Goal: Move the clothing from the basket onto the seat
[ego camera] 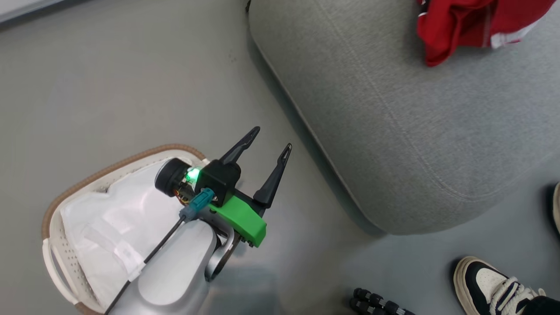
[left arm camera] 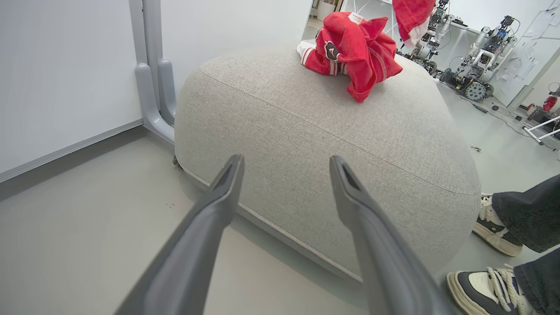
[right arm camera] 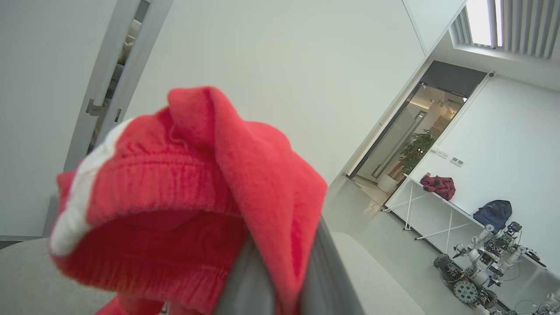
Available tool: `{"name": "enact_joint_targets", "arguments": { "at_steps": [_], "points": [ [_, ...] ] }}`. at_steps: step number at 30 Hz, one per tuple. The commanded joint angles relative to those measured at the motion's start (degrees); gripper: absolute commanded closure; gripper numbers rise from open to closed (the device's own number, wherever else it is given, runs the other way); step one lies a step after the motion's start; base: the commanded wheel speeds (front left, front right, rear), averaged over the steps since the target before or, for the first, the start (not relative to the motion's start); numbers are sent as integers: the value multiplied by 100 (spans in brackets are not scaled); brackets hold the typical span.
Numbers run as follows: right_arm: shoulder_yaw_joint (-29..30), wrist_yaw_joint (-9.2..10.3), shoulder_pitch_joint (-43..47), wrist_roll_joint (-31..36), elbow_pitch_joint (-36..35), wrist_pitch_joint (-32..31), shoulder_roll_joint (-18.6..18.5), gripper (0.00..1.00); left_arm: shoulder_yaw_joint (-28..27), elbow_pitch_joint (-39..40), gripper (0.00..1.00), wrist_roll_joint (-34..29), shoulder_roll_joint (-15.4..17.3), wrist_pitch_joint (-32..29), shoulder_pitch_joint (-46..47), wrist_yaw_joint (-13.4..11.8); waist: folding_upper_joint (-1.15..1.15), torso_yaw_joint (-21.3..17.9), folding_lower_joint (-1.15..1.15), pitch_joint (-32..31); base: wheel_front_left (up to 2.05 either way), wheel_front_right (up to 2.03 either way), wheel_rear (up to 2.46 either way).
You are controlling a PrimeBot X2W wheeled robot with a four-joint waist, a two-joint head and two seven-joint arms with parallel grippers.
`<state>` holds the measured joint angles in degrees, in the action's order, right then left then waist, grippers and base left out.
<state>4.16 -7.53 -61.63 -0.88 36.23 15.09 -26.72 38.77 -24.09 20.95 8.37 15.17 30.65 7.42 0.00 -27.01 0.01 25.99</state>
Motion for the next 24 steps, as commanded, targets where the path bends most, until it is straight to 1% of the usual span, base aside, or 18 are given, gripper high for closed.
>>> {"name": "enact_joint_targets", "arguments": {
  "at_steps": [1, 4, 8, 13, 17, 18, 19, 20, 24],
  "points": [
    [150, 8, -165, 75, 175, 10, -49, 100, -15, 3, 0, -32, 81, -4, 147, 11, 0, 383, -1, 412, 0, 0, 0],
    [539, 8, -513, 331, 568, 10, -293, 100, -4, 2, 0, -39, 104, -4, 269, 6, 0, 579, -1, 651, 0, 0, 0],
    [981, 8, -773, 541, 939, 10, -397, 100, 17, 34, 0, -76, 103, -4, 450, 6, 0, 853, -1, 932, 0, 0, 0],
    [1447, 8, -631, 947, 1220, 10, -333, 100, -144, 95, 0, -130, 106, -4, 519, 6, 0, 1103, -1, 1194, 0, 0, 0],
    [1930, 8, -320, 1259, 1326, 10, -52, 100, -269, 86, 0, -167, 100, -3, 426, 6, 0, 1205, -1, 1325, 0, 0, 0],
    [2045, 8, -193, 1324, 1313, 10, 45, 67, -335, 86, 0, -117, 71, -3, 388, 6, 0, 1221, -1, 1334, 0, 0, 0],
    [2144, 8, -77, 1369, 1288, 10, 121, 11, -417, 109, 0, -104, 58, -4, 370, 4, 0, 1232, -1, 1334, 0, 0, 0],
    [2256, 9, 98, 1437, 1260, 10, 202, 0, -511, 129, 0, -109, 37, -3, 340, -4, 0, 1247, -1, 1322, 0, 0, 0],
    [2653, 8, 700, 1526, 1068, 10, 535, 0, -802, 148, 0, -178, -26, -4, 236, -4, 0, 1290, -1, 1177, 0, 0, 0]
  ]
}}
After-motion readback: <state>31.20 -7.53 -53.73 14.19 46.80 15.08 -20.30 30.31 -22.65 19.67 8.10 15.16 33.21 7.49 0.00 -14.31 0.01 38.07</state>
